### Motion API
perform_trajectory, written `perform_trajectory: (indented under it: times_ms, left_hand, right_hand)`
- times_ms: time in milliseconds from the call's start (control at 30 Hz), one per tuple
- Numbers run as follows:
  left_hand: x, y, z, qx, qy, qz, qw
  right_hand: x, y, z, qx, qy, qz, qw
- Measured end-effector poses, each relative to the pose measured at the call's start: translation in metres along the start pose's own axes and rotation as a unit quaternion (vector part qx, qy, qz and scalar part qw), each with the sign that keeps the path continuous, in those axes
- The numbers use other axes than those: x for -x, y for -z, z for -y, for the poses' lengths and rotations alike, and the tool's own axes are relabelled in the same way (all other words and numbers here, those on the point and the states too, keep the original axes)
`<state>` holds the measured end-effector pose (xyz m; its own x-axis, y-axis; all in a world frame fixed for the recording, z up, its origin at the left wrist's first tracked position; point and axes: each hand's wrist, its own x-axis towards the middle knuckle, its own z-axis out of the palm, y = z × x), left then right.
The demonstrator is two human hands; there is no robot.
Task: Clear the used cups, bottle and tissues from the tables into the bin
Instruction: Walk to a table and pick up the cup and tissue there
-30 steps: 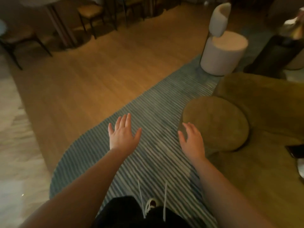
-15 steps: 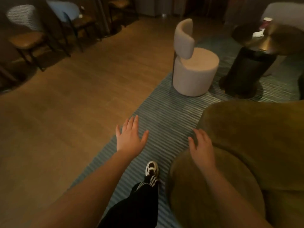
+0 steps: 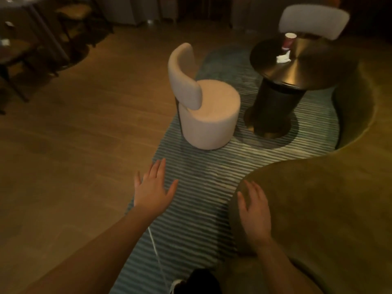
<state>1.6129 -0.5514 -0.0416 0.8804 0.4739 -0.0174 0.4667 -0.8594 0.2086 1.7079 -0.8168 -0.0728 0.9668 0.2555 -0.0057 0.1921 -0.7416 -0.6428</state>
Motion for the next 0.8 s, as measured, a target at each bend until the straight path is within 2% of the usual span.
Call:
perform_trajectory:
  times_ms: [367,800]
  left_hand:
    - [-0.225,-0.050,-0.113,0.027,-0.095,0.039,0.994]
    - [-0.500,-0.060,-0.262,0.037,-0.143,0.021,0.989]
  right_hand:
    - [-0.189,0.020,-0.035,-0.007,-0.096,-0.020,0.995]
    - [-0.471,0.079,-0.065,0.036,-0.112,-0.037,0.992]
